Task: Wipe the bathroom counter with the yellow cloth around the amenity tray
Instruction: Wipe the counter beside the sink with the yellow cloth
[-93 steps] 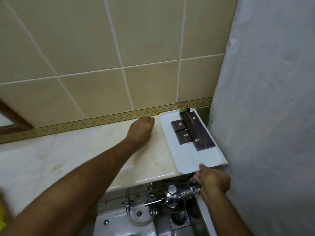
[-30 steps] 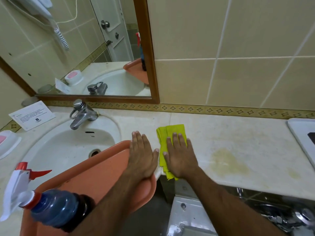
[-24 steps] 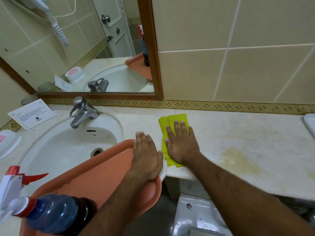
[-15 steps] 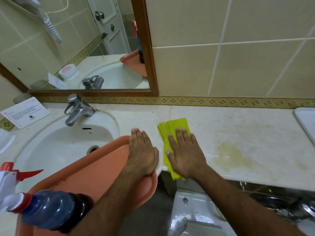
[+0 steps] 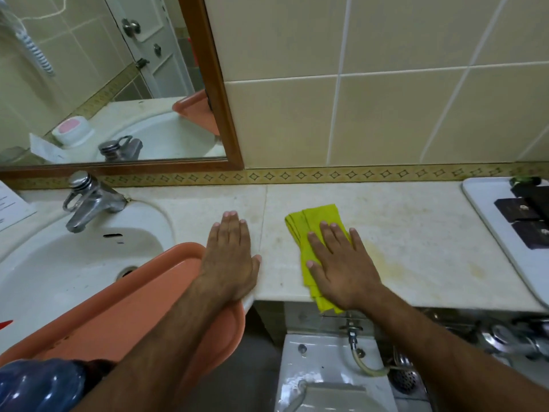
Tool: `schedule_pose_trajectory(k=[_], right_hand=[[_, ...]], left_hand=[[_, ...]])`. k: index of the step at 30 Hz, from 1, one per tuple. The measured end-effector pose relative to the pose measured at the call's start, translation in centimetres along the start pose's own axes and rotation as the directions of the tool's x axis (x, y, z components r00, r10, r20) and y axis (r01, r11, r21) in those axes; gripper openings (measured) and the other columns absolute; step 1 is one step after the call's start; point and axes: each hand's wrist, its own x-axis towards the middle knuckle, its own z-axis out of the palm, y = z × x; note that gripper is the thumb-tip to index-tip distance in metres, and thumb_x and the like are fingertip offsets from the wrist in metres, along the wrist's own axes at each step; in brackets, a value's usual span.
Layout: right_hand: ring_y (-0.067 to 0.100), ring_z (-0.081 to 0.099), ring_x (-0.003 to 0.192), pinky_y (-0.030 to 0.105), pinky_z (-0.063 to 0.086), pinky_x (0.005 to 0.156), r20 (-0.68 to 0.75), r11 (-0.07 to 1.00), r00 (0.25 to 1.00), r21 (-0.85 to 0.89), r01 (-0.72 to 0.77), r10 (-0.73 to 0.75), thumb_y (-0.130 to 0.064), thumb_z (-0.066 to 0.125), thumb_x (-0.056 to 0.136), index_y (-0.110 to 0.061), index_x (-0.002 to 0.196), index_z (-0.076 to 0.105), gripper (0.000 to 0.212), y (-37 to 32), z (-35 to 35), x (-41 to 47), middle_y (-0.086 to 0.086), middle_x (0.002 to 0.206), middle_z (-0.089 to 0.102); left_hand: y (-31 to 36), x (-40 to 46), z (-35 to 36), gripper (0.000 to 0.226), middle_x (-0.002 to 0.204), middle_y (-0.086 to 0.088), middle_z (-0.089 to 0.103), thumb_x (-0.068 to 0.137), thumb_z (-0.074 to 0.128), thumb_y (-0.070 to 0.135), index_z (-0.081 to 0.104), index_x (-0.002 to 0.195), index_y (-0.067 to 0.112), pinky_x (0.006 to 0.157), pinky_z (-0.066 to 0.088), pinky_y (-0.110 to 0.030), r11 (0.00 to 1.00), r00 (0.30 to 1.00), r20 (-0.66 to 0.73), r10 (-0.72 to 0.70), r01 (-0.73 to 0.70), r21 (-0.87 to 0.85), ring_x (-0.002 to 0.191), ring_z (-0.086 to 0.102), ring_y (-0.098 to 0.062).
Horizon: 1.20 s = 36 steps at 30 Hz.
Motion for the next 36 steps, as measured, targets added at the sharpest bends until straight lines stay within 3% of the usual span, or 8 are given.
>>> schedule_pose_trajectory(k=[3, 6, 10, 13, 18, 25, 31, 36], right_hand=[[0.029, 0.013, 0.153, 0.054, 0.006, 0.122, 0.010, 0.997, 0.997, -0.011, -0.073, 0.073, -0.054, 0.020, 0.097, -0.022, 0.156, 0.021, 0.067, 2.5, -1.0, 1.9, 0.010, 0.166, 0.017], [0.029, 0.011, 0.153, 0.053, 0.006, 0.122, -0.026, 0.984, 0.984, -0.029, -0.175, 0.174, -0.052, 0.022, 0.099, -0.019, 0.157, 0.020, 0.066, 3.3, -1.6, 4.0, 0.012, 0.166, 0.016], [0.031, 0.020, 0.151, 0.053, 0.011, 0.122, -0.052, 0.990, 0.989, -0.018, -0.137, 0.136, -0.054, 0.022, 0.097, -0.019, 0.154, 0.029, 0.067, 4.3, -0.4, -1.3, 0.013, 0.163, 0.026], [0.029, 0.021, 0.151, 0.053, 0.011, 0.121, 0.009, 0.995, 0.995, -0.036, -0.094, 0.095, -0.055, 0.020, 0.096, -0.022, 0.154, 0.029, 0.067, 8.8, -1.3, -2.5, 0.011, 0.164, 0.025], [0.033, 0.015, 0.151, 0.051, 0.009, 0.122, -0.025, 0.952, 0.955, -0.073, -0.298, 0.297, -0.048, 0.029, 0.100, -0.017, 0.156, 0.024, 0.063, 12.8, -3.7, 2.6, 0.016, 0.165, 0.019], [0.032, 0.023, 0.150, 0.051, 0.011, 0.121, 0.054, 0.997, 0.997, -0.052, -0.053, 0.056, -0.059, 0.024, 0.096, -0.022, 0.154, 0.030, 0.069, 13.8, -3.2, -6.4, 0.015, 0.162, 0.026], [0.033, 0.022, 0.150, 0.054, 0.006, 0.122, 0.030, 0.961, 0.978, -0.196, -0.197, 0.207, -0.058, 0.019, 0.096, -0.019, 0.155, 0.025, 0.072, 21.7, -5.3, -4.1, 0.017, 0.162, 0.025], [0.037, 0.019, 0.150, 0.051, 0.008, 0.123, -0.031, 0.940, 0.945, -0.095, -0.327, 0.325, -0.054, 0.021, 0.097, -0.010, 0.154, 0.026, 0.072, 20.8, -4.0, -5.9, 0.025, 0.160, 0.025]], left_hand=[[2.7, 2.0, -0.1, 0.076, 0.161, -0.019, -0.014, 0.097, 0.018, 0.048, -0.007, 0.152, 0.002, 0.121, -0.008, -0.042, 0.987, 0.996, -0.045, 0.083, -0.089, -0.138, 0.149, -0.015, -0.028], [5.4, 2.9, 1.3, 0.075, 0.161, -0.020, -0.013, 0.098, 0.019, 0.046, -0.005, 0.152, 0.001, 0.122, -0.007, -0.042, 0.982, 0.994, -0.063, 0.091, -0.100, -0.161, 0.149, -0.015, -0.029], [7.1, 3.5, 3.0, 0.077, 0.161, -0.020, -0.013, 0.095, 0.015, 0.048, -0.003, 0.152, 0.000, 0.122, -0.007, -0.043, 0.981, 0.987, -0.115, 0.109, -0.125, -0.151, 0.149, -0.015, -0.029], [7.2, 3.9, 3.5, 0.078, 0.161, -0.019, -0.015, 0.094, 0.011, 0.050, -0.004, 0.152, 0.001, 0.122, -0.008, -0.041, 0.977, 0.983, -0.145, 0.115, -0.138, -0.163, 0.149, -0.018, -0.027], [7.1, 4.0, 3.9, 0.075, 0.162, -0.012, -0.018, 0.094, 0.005, 0.051, -0.008, 0.153, 0.007, 0.121, -0.008, -0.040, 0.981, 0.989, -0.111, 0.099, -0.116, -0.158, 0.149, -0.019, -0.023], [6.5, 4.3, 3.8, 0.072, 0.162, -0.010, -0.015, 0.095, 0.006, 0.050, -0.006, 0.153, 0.009, 0.122, -0.005, -0.041, 0.981, 0.989, -0.071, 0.133, -0.142, -0.129, 0.149, -0.016, -0.021], [6.8, 4.5, 4.0, 0.072, 0.163, -0.009, -0.010, 0.095, 0.005, 0.050, -0.001, 0.154, 0.009, 0.122, -0.004, -0.041, 0.981, 0.987, -0.084, 0.136, -0.146, -0.125, 0.149, -0.013, -0.019], [7.1, 4.3, 3.3, 0.073, 0.164, -0.012, -0.004, 0.094, 0.007, 0.049, 0.004, 0.154, 0.007, 0.123, 0.000, -0.043, 0.984, 0.988, -0.074, 0.132, -0.140, -0.112, 0.151, -0.007, -0.022]])
